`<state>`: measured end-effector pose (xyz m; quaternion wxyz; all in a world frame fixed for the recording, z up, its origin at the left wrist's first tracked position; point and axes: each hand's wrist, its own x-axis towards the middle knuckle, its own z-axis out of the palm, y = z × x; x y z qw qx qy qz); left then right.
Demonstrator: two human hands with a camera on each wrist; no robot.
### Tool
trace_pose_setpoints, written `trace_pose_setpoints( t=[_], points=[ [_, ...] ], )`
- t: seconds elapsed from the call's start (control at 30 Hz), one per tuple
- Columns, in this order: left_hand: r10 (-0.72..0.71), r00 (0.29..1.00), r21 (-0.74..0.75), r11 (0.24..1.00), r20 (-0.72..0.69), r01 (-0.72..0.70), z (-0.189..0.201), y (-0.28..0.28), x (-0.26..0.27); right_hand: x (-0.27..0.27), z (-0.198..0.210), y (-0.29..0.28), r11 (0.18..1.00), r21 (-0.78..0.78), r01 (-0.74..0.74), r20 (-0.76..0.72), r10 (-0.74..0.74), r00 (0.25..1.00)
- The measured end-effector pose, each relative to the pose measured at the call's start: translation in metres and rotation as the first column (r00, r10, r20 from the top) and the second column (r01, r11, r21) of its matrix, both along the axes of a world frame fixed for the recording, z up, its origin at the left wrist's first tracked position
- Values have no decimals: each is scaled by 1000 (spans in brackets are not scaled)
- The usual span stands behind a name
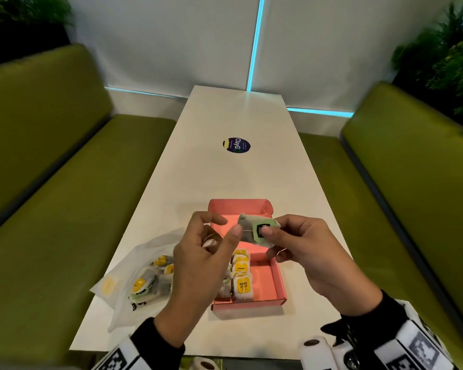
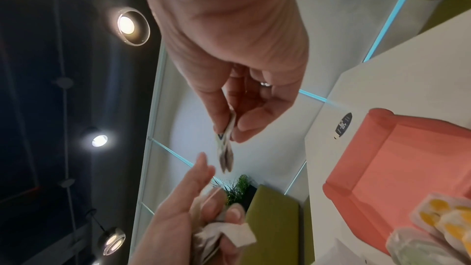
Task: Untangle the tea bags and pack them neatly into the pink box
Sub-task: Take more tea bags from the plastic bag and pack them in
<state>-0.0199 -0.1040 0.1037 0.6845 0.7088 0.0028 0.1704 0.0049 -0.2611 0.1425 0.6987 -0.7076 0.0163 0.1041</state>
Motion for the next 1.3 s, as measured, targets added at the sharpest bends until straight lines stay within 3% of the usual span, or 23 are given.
trace_pose_setpoints(
  t=[0.13, 0.27, 0.53, 0.73, 1.3],
  points=[
    [-61, 979, 229, 973, 196, 15, -2, 6, 3, 2, 4, -2, 999, -17, -50, -2, 50, 999],
    [-107, 963, 394, 919, 248, 1, -6, 9, 9, 2, 6, -3, 994, -28, -107, -5, 107, 994],
    [-174, 957, 459, 887, 233, 50, -5, 9, 14, 3, 7, -4, 980, -106, -168, -48, 164, 985],
    [-188, 954, 515, 856, 232, 44, -4, 11, 12, 5, 6, -5, 959, -251, -133, -31, 129, 991],
    [-70, 979, 524, 850, 193, -42, -14, 12, 12, 11, -6, 8, 877, -470, -100, 27, 127, 991]
  ],
)
